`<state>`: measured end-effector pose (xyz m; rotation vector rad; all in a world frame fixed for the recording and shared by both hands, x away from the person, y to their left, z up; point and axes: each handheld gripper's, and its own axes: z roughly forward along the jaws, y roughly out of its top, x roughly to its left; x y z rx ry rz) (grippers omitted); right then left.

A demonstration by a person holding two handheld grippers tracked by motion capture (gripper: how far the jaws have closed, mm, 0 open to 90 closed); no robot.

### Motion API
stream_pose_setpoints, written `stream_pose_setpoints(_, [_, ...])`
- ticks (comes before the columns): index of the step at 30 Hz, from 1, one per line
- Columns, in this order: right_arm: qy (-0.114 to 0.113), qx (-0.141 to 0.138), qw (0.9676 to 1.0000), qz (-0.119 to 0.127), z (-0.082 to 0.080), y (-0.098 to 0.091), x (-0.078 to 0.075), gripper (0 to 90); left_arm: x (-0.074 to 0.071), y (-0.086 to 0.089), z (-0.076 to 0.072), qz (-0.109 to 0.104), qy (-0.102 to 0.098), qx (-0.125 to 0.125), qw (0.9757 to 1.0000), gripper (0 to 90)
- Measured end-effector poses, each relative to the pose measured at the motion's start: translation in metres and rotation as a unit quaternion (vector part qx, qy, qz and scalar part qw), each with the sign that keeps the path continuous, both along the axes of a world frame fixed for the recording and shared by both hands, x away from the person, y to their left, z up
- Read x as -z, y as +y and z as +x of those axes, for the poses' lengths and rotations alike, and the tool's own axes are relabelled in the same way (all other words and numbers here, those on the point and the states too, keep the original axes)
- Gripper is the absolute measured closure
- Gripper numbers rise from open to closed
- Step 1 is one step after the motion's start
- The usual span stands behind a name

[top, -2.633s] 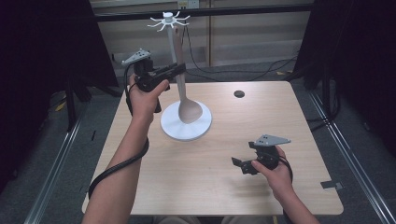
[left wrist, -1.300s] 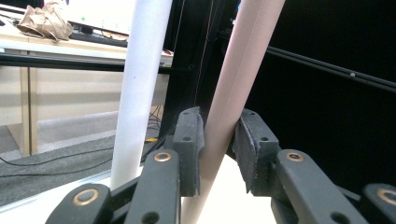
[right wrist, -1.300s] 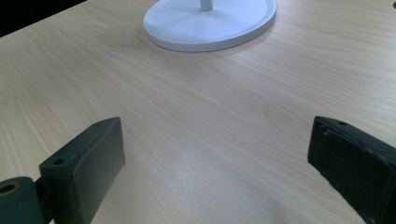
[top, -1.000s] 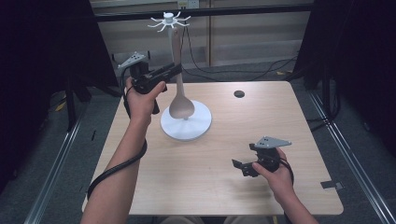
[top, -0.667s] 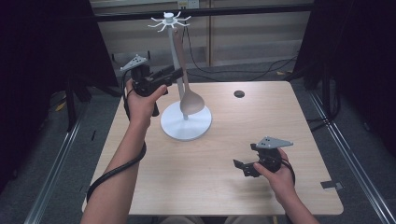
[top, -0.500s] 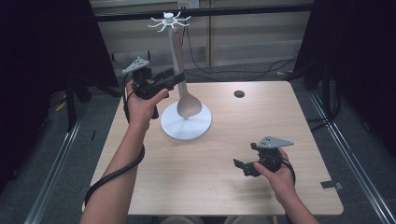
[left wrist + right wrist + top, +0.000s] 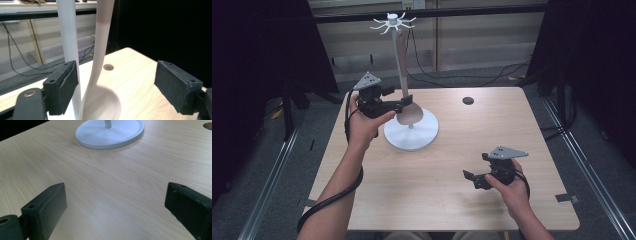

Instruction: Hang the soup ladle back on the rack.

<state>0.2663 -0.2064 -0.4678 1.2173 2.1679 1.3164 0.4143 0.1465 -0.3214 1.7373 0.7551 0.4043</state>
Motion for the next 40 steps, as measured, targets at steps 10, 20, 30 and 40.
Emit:
stream_pose_setpoints(10, [-0.001, -0.001, 1.0000, -0.001, -0.001, 0.000, 0.000, 3.7, 0.016, 0.002, -0.010, 0.010, 0.002, 0.004, 0.9999, 17.0])
stream_pose_setpoints(20, [-0.003, 0.000, 1.0000, -0.001, -0.001, 0.001, -0.001, 3.7, 0.038, 0.012, -0.019, 0.018, 0.009, -0.002, 0.9998, 16.2])
stream_pose_setpoints(30, [0.000, -0.001, 1.0000, -0.001, -0.002, 0.001, 0.000, 3.8, 0.060, 0.019, -0.030, 0.025, 0.015, -0.006, 0.9996, 15.5])
stream_pose_setpoints(40, [0.000, -0.002, 1.0000, -0.003, -0.003, 0.001, 0.001, 3.8, 0.078, 0.024, -0.037, 0.028, 0.025, -0.009, 0.9993, 14.8])
